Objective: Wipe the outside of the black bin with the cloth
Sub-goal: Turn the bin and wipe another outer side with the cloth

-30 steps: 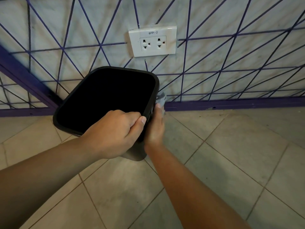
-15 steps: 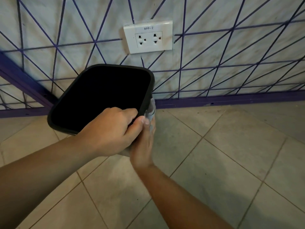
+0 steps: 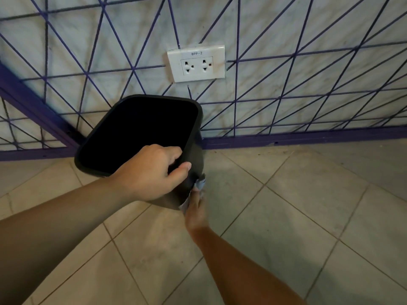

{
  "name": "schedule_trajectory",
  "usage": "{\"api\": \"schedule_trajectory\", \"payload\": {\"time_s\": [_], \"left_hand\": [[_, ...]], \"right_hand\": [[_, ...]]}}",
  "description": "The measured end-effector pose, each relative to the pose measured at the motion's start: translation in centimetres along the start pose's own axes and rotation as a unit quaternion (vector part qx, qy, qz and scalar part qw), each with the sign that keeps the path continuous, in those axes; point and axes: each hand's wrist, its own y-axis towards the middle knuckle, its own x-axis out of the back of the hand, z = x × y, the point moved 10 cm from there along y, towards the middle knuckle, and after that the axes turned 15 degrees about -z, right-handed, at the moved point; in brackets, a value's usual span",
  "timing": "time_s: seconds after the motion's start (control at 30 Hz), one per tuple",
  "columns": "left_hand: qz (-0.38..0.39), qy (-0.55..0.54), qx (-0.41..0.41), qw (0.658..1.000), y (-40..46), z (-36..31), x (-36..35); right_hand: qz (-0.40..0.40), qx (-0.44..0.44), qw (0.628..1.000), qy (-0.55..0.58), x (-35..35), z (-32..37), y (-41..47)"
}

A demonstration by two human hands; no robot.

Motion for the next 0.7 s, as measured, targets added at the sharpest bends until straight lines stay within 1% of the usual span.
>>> {"api": "schedule_trajectory", "payload": {"time_s": [0.07,0.13,0.2,0.23,0.3,0.37,0.47,0.53,0.6,0.7], "left_hand": [[0.003,-0.002,0.015,1.000,0.0,0.1,0.0],[0.006,0.002,0.028,1.000,0.0,-0.1,0.1],[0.025,0.019,0.039,0.999,-0.2,-0.5,0.4],[0.036,0.024,0.040,0.998,-0.2,-0.6,0.3],[0.063,0.019,0.038,0.997,-0.9,-1.0,0.3],[0.102,0.016,0.036,0.994,-1.8,-1.2,0.1],[0.165,0.041,0.017,0.985,-2.9,-1.7,0.1],[0.196,0.038,0.000,0.980,-3.5,-2.1,0.6],[0.225,0.040,0.001,0.974,-4.2,-1.8,1.3],[0.256,0.099,-0.005,0.962,-5.0,-0.8,2.2]], "right_hand": [[0.019,0.005,0.999,-0.050,1.5,-0.8,-1.6],[0.049,-0.014,0.995,-0.085,3.1,-1.0,-3.5],[0.023,-0.027,0.991,-0.131,6.1,-0.5,-4.2],[-0.005,-0.035,0.991,-0.133,7.8,0.0,-4.1],[-0.066,-0.050,0.992,-0.091,11.0,1.5,-4.2],[-0.094,-0.056,0.994,-0.028,13.2,3.5,-4.6],[-0.103,-0.069,0.992,-0.007,15.1,5.8,-5.1],[-0.110,-0.068,0.992,0.005,15.9,6.4,-5.0],[-0.123,-0.069,0.990,0.031,16.4,6.7,-5.1],[-0.140,-0.069,0.986,0.056,17.1,6.2,-5.2]]}}
